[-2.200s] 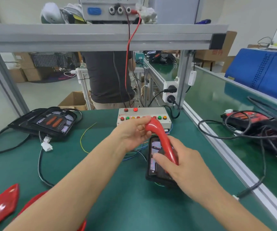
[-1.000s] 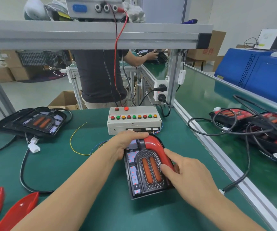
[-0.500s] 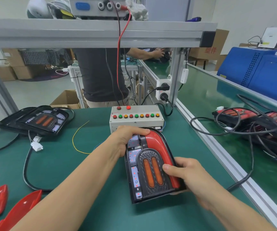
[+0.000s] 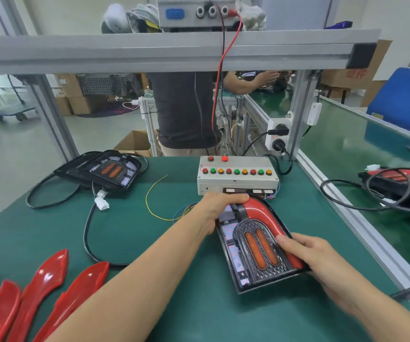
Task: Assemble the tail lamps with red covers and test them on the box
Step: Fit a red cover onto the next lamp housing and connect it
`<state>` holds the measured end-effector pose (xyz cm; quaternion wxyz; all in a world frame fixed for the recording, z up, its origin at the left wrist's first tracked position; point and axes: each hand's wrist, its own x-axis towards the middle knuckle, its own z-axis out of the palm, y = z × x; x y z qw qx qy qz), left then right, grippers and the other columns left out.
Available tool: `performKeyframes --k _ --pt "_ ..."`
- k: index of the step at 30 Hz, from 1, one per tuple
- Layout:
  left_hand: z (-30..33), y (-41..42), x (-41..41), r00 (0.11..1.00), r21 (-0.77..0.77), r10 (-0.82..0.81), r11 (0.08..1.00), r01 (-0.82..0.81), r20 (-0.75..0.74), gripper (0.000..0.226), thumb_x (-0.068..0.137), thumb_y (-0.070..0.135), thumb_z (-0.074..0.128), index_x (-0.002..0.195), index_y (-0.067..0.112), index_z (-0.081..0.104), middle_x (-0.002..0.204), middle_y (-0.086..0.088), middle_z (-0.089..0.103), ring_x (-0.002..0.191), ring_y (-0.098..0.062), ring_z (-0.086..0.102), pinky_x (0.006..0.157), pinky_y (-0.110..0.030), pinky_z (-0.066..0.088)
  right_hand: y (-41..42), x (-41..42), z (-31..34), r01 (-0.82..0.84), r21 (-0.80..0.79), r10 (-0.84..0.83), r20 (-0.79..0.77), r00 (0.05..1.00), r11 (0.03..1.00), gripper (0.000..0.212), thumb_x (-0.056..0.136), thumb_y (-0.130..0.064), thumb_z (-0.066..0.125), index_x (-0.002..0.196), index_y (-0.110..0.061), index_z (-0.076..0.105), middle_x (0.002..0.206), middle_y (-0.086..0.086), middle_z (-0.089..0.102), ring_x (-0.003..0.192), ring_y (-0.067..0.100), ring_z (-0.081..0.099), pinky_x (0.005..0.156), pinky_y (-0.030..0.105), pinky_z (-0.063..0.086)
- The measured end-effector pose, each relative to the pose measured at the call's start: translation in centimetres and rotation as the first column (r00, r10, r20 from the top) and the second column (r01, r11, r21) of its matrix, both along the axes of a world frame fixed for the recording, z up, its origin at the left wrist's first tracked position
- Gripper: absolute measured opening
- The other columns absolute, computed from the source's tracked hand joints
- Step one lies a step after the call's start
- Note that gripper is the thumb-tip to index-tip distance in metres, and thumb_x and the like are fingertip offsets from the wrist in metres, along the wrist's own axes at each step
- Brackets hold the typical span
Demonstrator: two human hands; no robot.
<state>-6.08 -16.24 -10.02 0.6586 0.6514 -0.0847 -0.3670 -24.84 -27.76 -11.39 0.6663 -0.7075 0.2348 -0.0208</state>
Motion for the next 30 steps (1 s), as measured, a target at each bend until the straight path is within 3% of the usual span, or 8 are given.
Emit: performKeyframes --k 6,10,15,18,20,24,27,30 --pt "0.0 -0.2 -0.2 0.999 0.065 -0.012 0.998 0.011 0.029 0.03 0.074 0.019 0.078 0.099 0.007 0.066 0.084 -0.01 0.07 0.068 -0.021 0.064 0.065 -0.028 0.056 -0.6 -0.1 -0.3 -0.064 -0.025 0.064 0.001 0.998 0.998 0.041 0.079 -0.056 0.056 0.1 -0.027 0.076 0.098 0.003 0.076 0.088 0.015 0.072 0.077 0.029 0.046" --pt "0.4 -0.2 -0.3 0.968 0.2 -0.044 0.98 -0.006 0.247 0.032 0.08 0.029 0.074 0.097 0.003 0.07 0.08 -0.001 0.065 0.07 -0.009 0.055 0.054 -0.015 0.045 -0.6 -0.1 -0.6 -0.073 -0.026 0.074 0.019 0.997 0.997 0.04 0.08 -0.053 0.056 0.1 -0.025 0.076 0.098 0.004 0.076 0.087 0.016 0.072 0.08 0.031 0.049" --pt "1.8 1.3 -0.3 0.814 0.356 -0.143 0.931 -0.083 0.563 0.017 0.082 0.027 0.068 0.085 0.01 0.066 0.081 -0.008 0.058 0.074 -0.021 0.051 0.073 -0.028 0.042 -0.8 0.1 -0.9 -0.043 0.005 0.043 0.044 0.998 0.999 0.044 0.074 -0.054 0.06 0.099 -0.021 0.077 0.097 0.009 0.076 0.086 0.02 0.073 0.082 0.032 0.052" --pt "3.4 3.6 0.3 0.705 0.438 -0.207 0.884 -0.162 0.678 0.013 0.081 0.017 0.066 0.094 0.016 0.069 0.096 -0.007 0.069 0.093 -0.025 0.062 0.088 -0.034 0.05 -0.9 0.3 -0.9 -0.029 0.006 0.029 0.031 0.999 1.0 0.042 0.069 -0.057 0.061 0.095 -0.028 0.078 0.095 0.008 0.077 0.087 0.022 0.073 0.089 0.036 0.052" --pt "4.4 5.8 0.9 0.656 0.501 -0.258 0.839 -0.212 0.709 0.015 0.08 0.012 0.064 0.091 0.019 0.07 0.091 0.001 0.069 0.095 -0.021 0.063 0.088 -0.034 0.051 -0.9 0.3 -0.9 -0.017 0.002 0.017 0.024 1.0 1.0 0.042 0.067 -0.058 0.062 0.093 -0.029 0.078 0.094 0.008 0.077 0.085 0.021 0.073 0.085 0.035 0.057" --pt "5.7 10.9 2.1 0.607 0.649 -0.39 0.704 -0.288 0.692 0.022 0.077 0.007 0.061 0.068 0.027 0.063 0.064 0.014 0.057 0.067 -0.014 0.058 0.069 -0.024 0.049 -0.7 0.2 -0.6 -0.02 0.014 0.02 -0.002 1.0 1.0 0.044 0.067 -0.059 0.063 0.094 -0.027 0.078 0.094 0.009 0.077 0.083 0.02 0.074 0.071 0.022 0.059" --pt "6.0 14.8 2.8 0.619 0.699 -0.416 0.638 -0.323 0.666 0.021 0.076 0.008 0.062 0.065 0.025 0.064 0.057 0.014 0.058 0.051 -0.008 0.053 0.058 -0.021 0.044 -0.7 0.1 -0.4 -0.014 0.005 0.014 -0.024 1.0 1.0 0.045 0.066 -0.06 0.063 0.093 -0.027 0.078 0.093 0.009 0.077 0.081 0.021 0.074 0.074 0.03 0.06" --pt "6.1 18.3 3.4 0.65 0.696 -0.348 0.592 -0.407 0.676 0.019 0.075 0.009 0.065 0.069 0.027 0.066 0.064 0.013 0.061 0.061 -0.011 0.058 0.068 -0.025 0.05 -0.7 0.0 -0.2 0.004 0.003 -0.004 -0.044 0.999 1.0 0.045 0.063 -0.06 0.065 0.091 -0.027 0.078 0.091 0.01 0.077 0.077 0.022 0.074 0.071 0.032 0.061"
